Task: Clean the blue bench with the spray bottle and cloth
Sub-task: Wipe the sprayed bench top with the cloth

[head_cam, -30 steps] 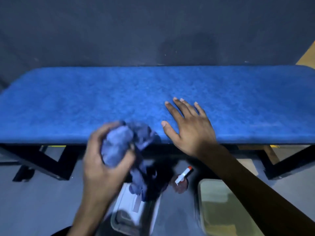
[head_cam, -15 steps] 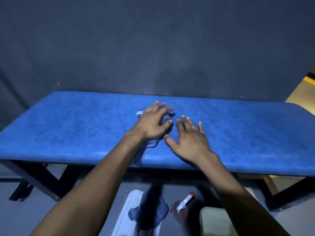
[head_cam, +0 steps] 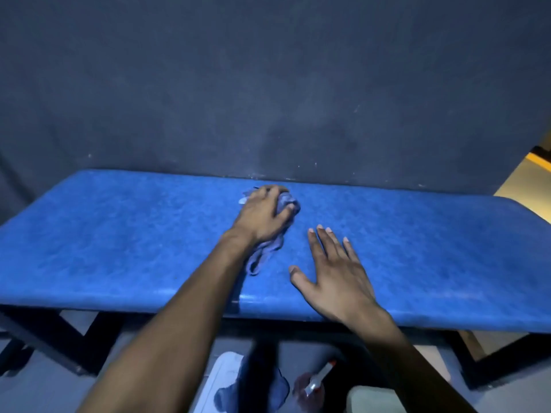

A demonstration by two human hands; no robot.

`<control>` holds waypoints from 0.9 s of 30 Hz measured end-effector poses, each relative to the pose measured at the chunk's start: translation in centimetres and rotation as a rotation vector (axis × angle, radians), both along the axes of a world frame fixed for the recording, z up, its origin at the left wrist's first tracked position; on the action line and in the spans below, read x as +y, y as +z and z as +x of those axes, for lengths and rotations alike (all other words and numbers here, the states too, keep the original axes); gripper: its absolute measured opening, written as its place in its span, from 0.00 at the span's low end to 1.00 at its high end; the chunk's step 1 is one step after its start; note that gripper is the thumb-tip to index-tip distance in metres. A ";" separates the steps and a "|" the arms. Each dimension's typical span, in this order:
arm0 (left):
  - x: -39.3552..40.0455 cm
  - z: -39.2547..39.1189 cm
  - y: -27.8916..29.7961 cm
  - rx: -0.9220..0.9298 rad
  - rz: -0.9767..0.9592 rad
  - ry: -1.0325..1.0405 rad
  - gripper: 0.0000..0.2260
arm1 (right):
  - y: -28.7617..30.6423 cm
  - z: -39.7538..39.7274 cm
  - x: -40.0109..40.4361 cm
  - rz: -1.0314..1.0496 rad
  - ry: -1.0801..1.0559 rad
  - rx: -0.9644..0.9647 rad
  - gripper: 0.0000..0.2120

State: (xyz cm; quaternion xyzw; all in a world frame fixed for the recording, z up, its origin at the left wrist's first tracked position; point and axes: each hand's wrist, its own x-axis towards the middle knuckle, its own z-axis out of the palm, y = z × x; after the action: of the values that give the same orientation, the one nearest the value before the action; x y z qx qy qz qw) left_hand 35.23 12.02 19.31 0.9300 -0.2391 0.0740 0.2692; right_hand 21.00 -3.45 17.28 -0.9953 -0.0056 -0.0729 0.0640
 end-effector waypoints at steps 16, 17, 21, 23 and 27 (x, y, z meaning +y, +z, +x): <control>-1.3 2.2 -0.4 -0.010 0.095 0.007 0.21 | 0.0 -0.2 -0.1 0.027 0.013 -0.038 0.46; -2.0 1.2 -0.5 -0.020 0.093 -0.041 0.21 | 0.0 -0.2 -0.1 0.029 0.015 -0.043 0.46; 1.1 -4.6 -0.4 -0.016 0.077 -0.301 0.23 | -0.1 -0.4 -0.3 0.049 0.041 -0.073 0.45; 3.9 -4.9 -0.2 0.010 0.088 -0.325 0.23 | -0.2 -0.4 -0.2 0.048 0.039 -0.081 0.45; 4.4 0.5 0.0 -0.012 0.095 -0.090 0.26 | -0.2 -0.4 0.0 0.045 0.030 -0.071 0.46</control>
State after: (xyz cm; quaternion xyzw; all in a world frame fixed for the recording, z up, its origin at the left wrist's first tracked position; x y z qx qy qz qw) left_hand 35.72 16.43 19.34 0.9296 -0.2853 0.0559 0.2264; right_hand 20.62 -3.45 17.05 -0.9902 -0.0211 -0.1072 0.0873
